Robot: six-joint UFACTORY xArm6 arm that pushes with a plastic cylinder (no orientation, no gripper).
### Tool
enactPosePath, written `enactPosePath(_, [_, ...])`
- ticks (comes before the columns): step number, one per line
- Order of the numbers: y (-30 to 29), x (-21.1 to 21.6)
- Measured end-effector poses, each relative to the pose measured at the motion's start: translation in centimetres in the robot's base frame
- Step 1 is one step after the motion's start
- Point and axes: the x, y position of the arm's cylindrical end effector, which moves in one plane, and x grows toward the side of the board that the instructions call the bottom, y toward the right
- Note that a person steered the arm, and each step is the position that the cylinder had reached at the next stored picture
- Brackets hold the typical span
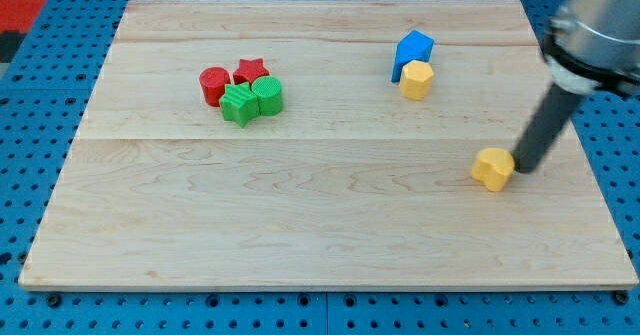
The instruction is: Push the yellow heart into blue blocks
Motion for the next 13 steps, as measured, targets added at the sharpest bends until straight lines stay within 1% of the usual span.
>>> enactPosePath(1, [-6.0, 0.7])
enactPosePath(2, [-3.4, 4.7])
enactPosePath(3, [-3.8, 9.8])
enactPosePath(4, [-9.3, 8.8])
enactPosePath(5, [-8.8, 1.2])
enactPosePath(6, [-7.2, -3.0])
enactPosePath(7, [-8.9, 0.1])
enactPosePath(8, [-8.2, 6.2])
enactPosePath(9, [-3.1, 5.8])
enactPosePath(10, [-0.9, 1.0])
enactPosePath(11, [-3.9, 1.6])
enactPosePath(12, [0.6, 5.1])
enactPosePath(13, [-5.1, 3.6])
